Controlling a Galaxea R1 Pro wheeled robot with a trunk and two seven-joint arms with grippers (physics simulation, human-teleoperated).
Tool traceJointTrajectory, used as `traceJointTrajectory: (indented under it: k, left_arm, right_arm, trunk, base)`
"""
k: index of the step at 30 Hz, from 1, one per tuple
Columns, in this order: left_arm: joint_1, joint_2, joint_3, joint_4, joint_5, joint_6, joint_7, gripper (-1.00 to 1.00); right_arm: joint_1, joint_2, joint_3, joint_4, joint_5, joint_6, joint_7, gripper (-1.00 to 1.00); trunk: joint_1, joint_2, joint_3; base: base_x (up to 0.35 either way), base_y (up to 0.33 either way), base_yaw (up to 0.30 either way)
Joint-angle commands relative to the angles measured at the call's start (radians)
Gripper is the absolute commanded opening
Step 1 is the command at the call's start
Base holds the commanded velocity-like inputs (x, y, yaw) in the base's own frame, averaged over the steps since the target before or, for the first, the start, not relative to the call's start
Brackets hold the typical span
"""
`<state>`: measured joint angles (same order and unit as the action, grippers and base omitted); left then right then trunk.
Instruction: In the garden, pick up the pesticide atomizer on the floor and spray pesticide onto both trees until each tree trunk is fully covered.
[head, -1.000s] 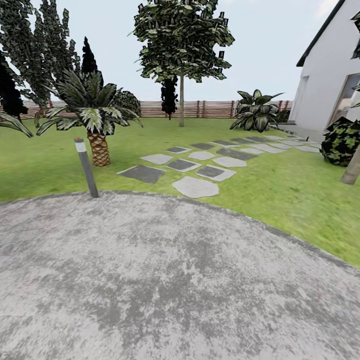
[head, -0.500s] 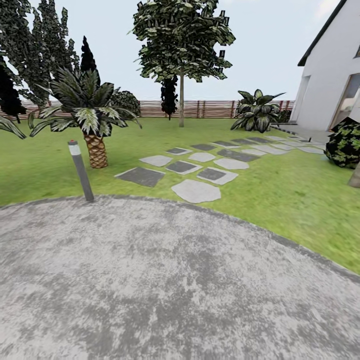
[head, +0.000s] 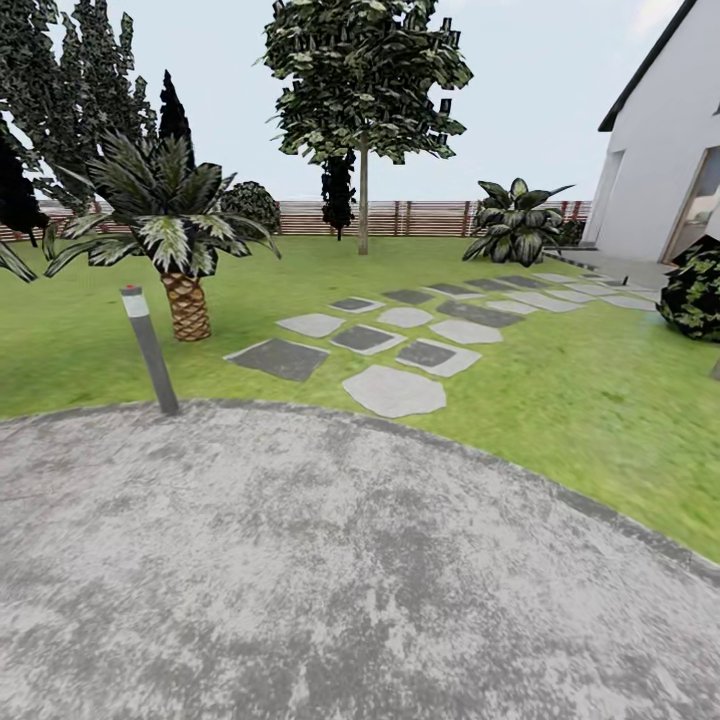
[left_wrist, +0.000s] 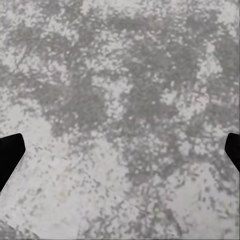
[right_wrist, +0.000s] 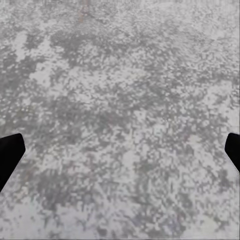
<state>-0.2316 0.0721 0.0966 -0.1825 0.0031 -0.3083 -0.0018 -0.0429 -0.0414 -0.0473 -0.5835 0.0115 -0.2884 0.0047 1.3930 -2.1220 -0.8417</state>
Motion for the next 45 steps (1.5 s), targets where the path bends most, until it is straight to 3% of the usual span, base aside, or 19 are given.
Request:
traceJointTrajectory:
  k: [1,8,45]
  left_arm:
    - [0.0,0.0,0.0,0.0,0.0,0.0,0.0,1.0]
    - [0.0,0.0,0.0,0.0,0.0,0.0,0.0,1.0]
    - [0.0,0.0,0.0,0.0,0.0,-0.001,0.0,1.0]
  right_arm:
    - [0.0,0.0,0.0,0.005,0.0,0.0,0.001,1.0]
    - [0.0,0.0,0.0,0.051,-0.002,-0.001,0.003,1.0]
    - [0.0,0.0,0.0,0.054,-0.002,-0.001,0.0,1.0]
  trunk:
    - [0.0,0.0,0.0]
    - [0.0,0.0,0.0]
    - [0.0,0.0,0.0]
  base:
    - [0.339,0.0,0.0]
    - [0.339,0.0,0.0]
    - [0.34,0.0,0.0]
